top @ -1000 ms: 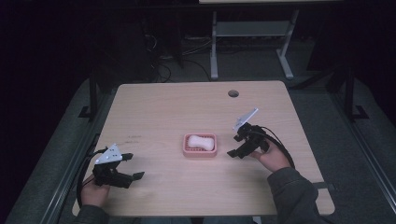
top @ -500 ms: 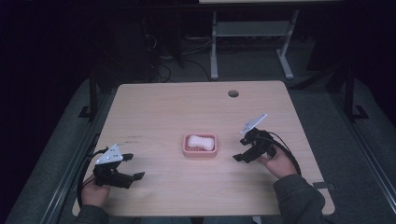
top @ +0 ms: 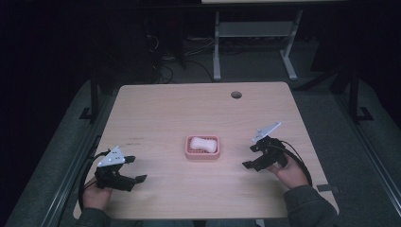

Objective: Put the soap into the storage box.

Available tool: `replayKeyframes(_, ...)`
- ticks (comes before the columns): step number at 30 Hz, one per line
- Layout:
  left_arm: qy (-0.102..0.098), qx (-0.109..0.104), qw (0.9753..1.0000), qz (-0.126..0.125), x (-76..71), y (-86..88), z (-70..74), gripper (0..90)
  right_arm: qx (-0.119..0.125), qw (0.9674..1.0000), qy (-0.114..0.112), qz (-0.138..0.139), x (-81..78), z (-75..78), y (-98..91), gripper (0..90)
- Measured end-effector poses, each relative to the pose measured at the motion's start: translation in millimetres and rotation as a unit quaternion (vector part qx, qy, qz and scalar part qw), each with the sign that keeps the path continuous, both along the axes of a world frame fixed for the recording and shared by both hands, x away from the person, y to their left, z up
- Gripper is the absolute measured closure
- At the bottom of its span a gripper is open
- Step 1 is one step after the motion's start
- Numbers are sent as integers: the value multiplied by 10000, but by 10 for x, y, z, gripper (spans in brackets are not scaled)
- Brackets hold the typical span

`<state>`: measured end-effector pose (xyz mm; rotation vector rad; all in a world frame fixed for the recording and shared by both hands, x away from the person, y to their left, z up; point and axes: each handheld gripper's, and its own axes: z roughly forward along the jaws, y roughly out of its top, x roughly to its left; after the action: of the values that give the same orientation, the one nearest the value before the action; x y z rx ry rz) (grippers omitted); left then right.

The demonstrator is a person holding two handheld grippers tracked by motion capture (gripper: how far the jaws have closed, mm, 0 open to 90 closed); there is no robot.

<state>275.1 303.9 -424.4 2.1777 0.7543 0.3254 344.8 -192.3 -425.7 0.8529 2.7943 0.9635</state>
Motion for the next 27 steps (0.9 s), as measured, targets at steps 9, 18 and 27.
replayKeyframes(9, -8, 5, 10000, -3, -1, 0, 0, 148, -24, 10000, -33, -76, -112, -46, -94, 237)
replayKeyframes(18, -10, 12, 10000, -13, -5, -3, -3, 148, -31, 9998, -61, -182, -279, -114, -226, 237)
replayKeyframes(27, -22, 20, 10000, -26, -7, -10, -1, 148, 16, 9995, -62, -317, -475, -189, -363, 229)
